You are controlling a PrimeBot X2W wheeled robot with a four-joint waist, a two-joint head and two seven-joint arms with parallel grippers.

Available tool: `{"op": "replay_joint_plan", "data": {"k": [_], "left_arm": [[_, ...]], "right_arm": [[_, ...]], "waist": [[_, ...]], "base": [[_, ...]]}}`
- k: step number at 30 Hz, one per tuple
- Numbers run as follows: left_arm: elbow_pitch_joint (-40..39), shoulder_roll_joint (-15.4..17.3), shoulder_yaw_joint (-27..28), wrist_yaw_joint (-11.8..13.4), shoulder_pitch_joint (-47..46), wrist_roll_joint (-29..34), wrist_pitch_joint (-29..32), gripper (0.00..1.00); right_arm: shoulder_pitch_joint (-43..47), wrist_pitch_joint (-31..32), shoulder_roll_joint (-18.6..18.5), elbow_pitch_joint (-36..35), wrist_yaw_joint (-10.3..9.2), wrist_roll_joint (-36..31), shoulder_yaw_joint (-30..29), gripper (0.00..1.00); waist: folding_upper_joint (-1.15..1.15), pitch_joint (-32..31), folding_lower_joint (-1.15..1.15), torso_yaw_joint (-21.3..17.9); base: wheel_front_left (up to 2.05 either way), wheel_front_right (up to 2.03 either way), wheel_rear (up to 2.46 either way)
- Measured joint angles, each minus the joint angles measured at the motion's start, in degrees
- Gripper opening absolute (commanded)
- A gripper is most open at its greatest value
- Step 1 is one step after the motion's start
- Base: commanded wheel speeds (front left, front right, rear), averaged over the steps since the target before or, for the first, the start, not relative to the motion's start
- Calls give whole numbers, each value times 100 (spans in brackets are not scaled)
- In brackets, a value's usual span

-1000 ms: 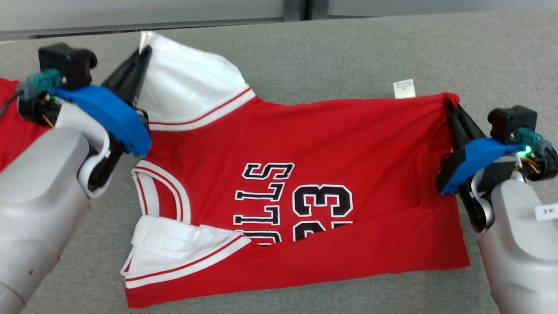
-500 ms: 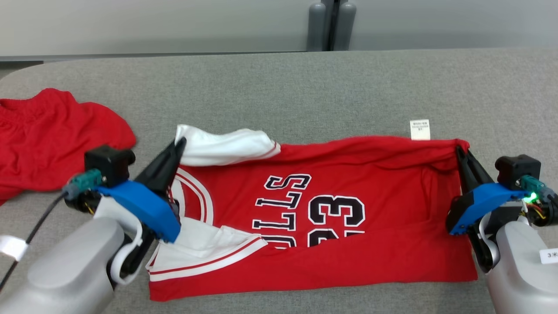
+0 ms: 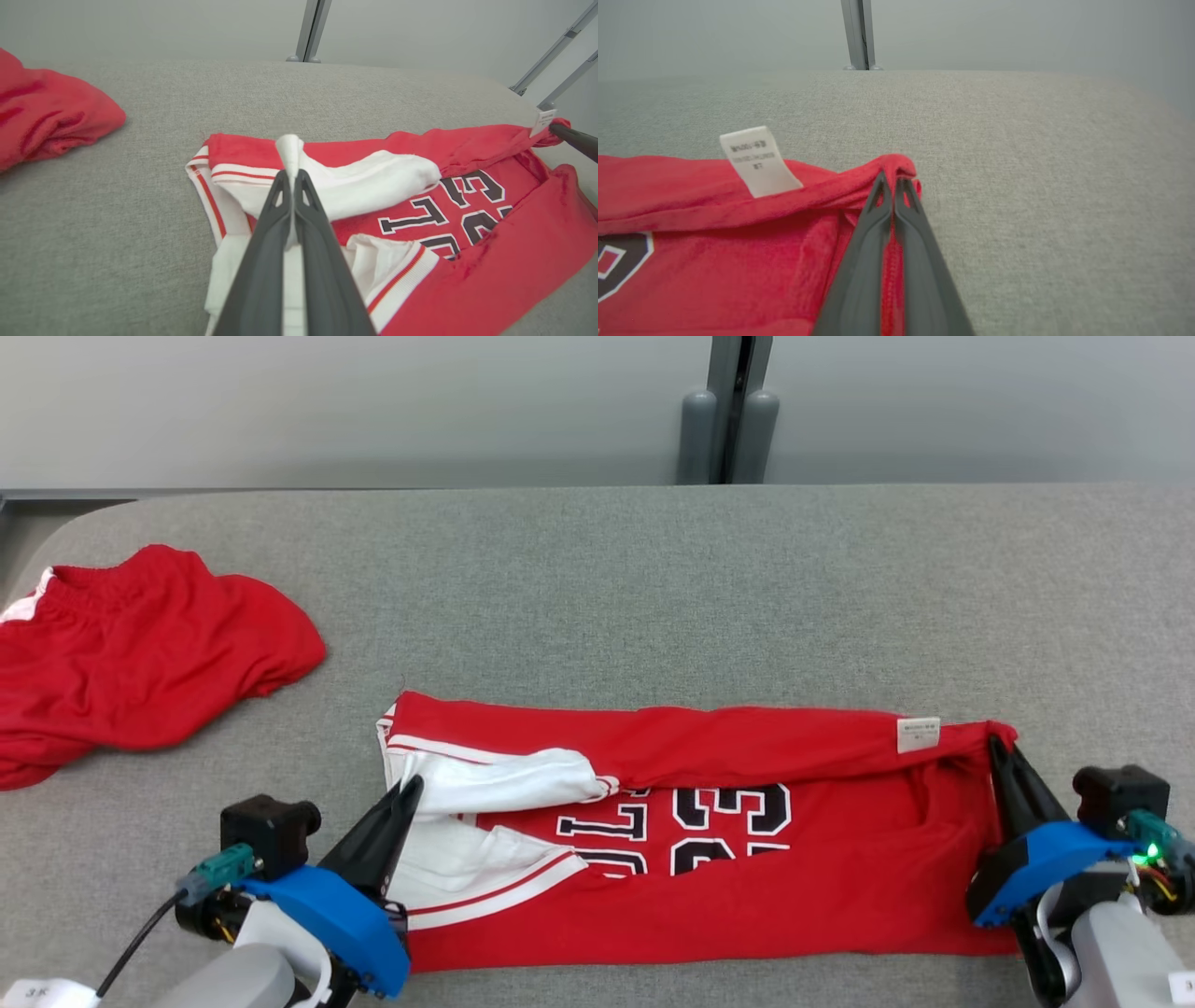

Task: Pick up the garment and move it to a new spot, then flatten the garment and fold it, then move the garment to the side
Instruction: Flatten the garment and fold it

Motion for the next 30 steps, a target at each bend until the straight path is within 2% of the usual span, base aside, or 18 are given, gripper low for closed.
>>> {"op": "replay_joint_plan", "data": {"k": [6,7,8,9,15,20,27,30], "left_arm": [[-54,-55,209,80,438,24,0,0],[-60,-73,265,101,488,46,0,0],[-62,-86,312,112,513,89,-1,46],[-55,-101,375,114,534,126,0,100],[-133,-301,1072,216,773,643,0,100],[-427,-624,2022,341,1132,1334,-1,100],[-791,-1211,3375,360,1715,2315,-7,100],[-907,-1461,3862,269,1904,2730,-7,100]], "right_arm": [[550,-41,111,-389,0,59,-52,0],[621,-41,122,-435,0,73,-48,43],[681,-42,124,-500,0,76,-45,93],[723,-41,131,-558,0,105,-46,100],[933,-46,123,-1121,0,143,-70,100],[988,43,101,-1540,0,181,-160,100],[972,497,160,-1484,0,12,-459,100],[971,653,240,-1321,0,-52,-592,100]], "waist": [[0,-113,0,-7],[0,-128,0,-6],[0,-139,0,-3],[0,-154,0,0],[0,-235,0,9],[0,-279,1,28],[0,-307,1,99],[0,-292,1,147]], "base": [[0,0,0],[0,0,0],[0,0,0],[0,0,0],[0,0,0],[0,0,0],[0,0,0],[0,0,0]]}}
